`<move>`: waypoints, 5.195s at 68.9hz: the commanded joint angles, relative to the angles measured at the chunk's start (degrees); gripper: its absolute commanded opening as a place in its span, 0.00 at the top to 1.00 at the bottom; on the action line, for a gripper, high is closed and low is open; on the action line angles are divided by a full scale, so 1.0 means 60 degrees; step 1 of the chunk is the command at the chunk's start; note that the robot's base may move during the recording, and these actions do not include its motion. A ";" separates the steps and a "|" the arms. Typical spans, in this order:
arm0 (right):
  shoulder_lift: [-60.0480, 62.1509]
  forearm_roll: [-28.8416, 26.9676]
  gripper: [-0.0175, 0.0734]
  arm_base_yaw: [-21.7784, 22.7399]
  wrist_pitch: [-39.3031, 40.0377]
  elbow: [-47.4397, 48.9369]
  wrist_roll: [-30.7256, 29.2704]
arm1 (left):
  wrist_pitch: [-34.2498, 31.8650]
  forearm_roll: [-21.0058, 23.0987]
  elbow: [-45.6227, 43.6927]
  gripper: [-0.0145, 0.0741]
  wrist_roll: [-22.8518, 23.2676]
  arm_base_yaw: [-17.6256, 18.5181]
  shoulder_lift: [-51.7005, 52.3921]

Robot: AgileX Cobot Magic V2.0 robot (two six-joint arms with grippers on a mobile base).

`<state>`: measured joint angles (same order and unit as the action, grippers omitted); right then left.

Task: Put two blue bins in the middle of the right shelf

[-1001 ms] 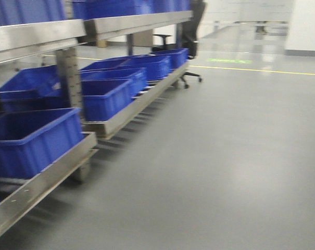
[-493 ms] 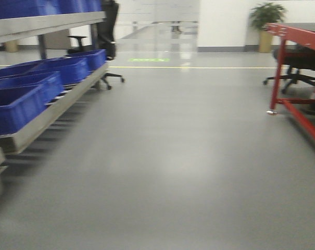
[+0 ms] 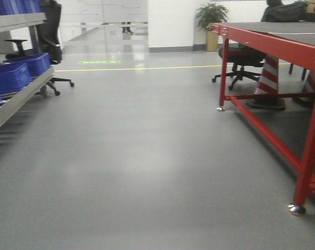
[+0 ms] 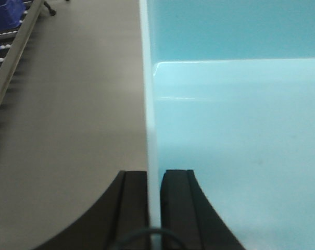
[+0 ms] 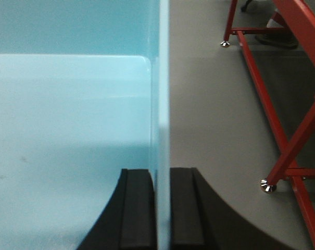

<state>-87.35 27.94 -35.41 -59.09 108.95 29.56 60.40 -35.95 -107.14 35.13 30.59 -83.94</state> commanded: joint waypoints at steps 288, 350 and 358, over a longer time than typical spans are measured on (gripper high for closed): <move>0.0103 0.0491 0.99 0.0071 0.0293 0.0034 -0.0084 | -0.0319 -0.0333 -0.0048 0.96 0.0011 -0.0007 0.0128; 0.0103 0.0491 0.99 0.0071 0.0293 0.0034 -0.0084 | -0.0319 -0.0333 -0.0048 0.96 0.0011 -0.0007 0.0128; 0.0103 0.0491 0.99 0.0071 0.0293 0.0034 -0.0084 | -0.0319 -0.0333 -0.0048 0.96 0.0011 -0.0007 0.0128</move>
<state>-87.35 27.82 -35.19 -59.09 108.95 29.56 60.15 -35.95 -107.14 35.13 30.59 -83.94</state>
